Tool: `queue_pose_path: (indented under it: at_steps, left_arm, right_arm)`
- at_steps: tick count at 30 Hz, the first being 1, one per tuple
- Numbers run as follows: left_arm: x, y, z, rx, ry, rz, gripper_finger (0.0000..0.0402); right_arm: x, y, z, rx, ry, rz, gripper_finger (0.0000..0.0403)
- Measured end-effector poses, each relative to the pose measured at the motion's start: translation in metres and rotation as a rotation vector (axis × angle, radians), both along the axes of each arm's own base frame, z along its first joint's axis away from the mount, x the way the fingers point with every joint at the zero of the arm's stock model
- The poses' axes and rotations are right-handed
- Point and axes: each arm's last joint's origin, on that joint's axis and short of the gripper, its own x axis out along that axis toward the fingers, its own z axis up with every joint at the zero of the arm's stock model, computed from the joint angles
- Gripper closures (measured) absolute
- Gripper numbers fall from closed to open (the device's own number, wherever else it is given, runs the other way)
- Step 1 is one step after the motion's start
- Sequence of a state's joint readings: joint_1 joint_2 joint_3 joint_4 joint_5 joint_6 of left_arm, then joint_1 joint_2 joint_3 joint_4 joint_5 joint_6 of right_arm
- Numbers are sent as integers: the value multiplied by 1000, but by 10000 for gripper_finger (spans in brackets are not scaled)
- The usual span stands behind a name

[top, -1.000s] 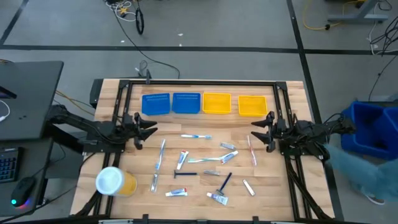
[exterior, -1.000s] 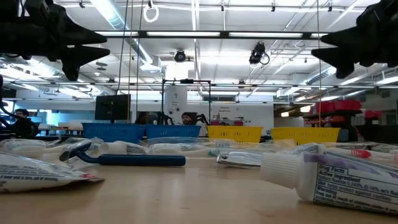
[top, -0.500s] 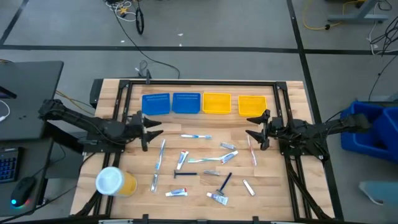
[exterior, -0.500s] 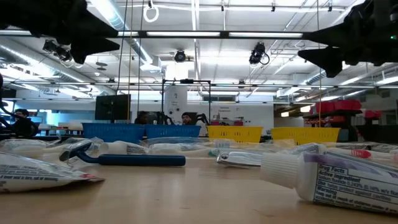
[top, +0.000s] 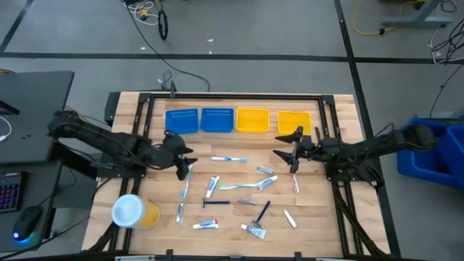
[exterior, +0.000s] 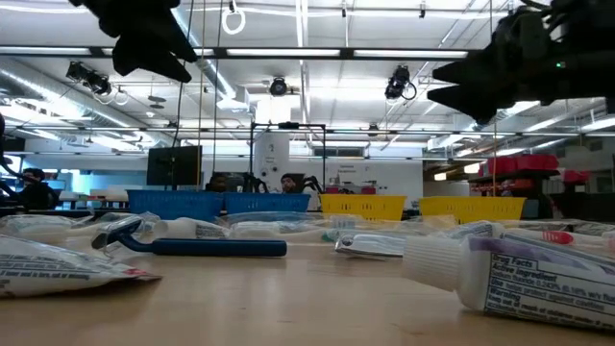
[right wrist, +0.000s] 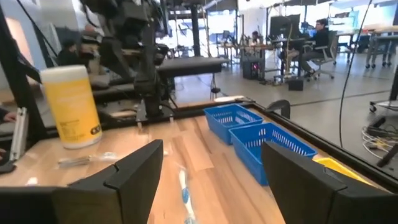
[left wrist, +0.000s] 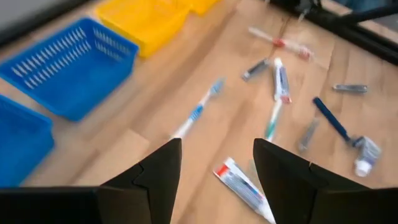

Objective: Pick & Place Travel size toiletries
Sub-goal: Put the blue toothbrush into the left blue bin

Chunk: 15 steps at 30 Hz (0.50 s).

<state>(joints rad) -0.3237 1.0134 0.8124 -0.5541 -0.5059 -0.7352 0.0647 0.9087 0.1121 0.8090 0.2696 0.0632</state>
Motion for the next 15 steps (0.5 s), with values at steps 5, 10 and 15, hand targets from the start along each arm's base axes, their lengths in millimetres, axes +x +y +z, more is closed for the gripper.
queue_pose_path:
  at_steps: [5, 10, 15]
  left_arm:
    - [22, -7, -19, -148, 109, 85, 191]
    - [34, -7, -54, -308, 334, 211, 191]
    - [37, -4, -81, -392, 514, 371, 191]
  right_arm:
    - [21, -1, -2, -4, 77, 27, 113]
    - [39, -3, -11, -25, 164, 12, 110]
    - [54, -7, -17, -56, 226, -4, 117]
